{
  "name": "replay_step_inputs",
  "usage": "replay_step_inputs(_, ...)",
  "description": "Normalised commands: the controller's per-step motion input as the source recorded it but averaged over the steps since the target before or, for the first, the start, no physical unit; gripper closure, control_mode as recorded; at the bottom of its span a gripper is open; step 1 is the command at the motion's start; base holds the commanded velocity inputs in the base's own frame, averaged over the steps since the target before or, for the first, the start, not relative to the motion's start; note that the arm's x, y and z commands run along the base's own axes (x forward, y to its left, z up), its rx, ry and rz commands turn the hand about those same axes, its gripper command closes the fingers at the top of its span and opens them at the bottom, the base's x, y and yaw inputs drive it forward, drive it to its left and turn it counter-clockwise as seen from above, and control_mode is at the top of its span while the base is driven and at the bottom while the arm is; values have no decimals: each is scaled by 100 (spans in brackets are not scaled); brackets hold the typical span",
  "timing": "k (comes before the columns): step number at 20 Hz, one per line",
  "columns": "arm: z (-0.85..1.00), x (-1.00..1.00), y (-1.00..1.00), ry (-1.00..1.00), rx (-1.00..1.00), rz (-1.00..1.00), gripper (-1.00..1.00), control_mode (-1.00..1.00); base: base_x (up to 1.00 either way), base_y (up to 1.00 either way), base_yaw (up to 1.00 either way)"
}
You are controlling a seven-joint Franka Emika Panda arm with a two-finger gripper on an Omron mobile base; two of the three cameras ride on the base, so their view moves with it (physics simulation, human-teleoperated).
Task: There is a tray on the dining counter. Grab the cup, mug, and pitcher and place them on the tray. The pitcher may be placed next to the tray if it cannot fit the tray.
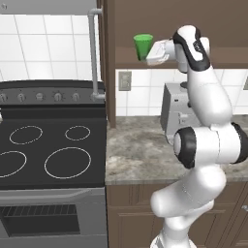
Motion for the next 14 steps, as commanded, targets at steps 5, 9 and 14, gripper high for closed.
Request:
replay_step_inputs(5,-2,-75,-10,1,0,-11,100,-100,0,0,0)
replay_step_inputs(9,-4,-77,-25,3,0,-1,100,-100,0,0,0)
replay_step_inputs(14,-10,-71,-21,8,1,0,100,-100,0,0,0)
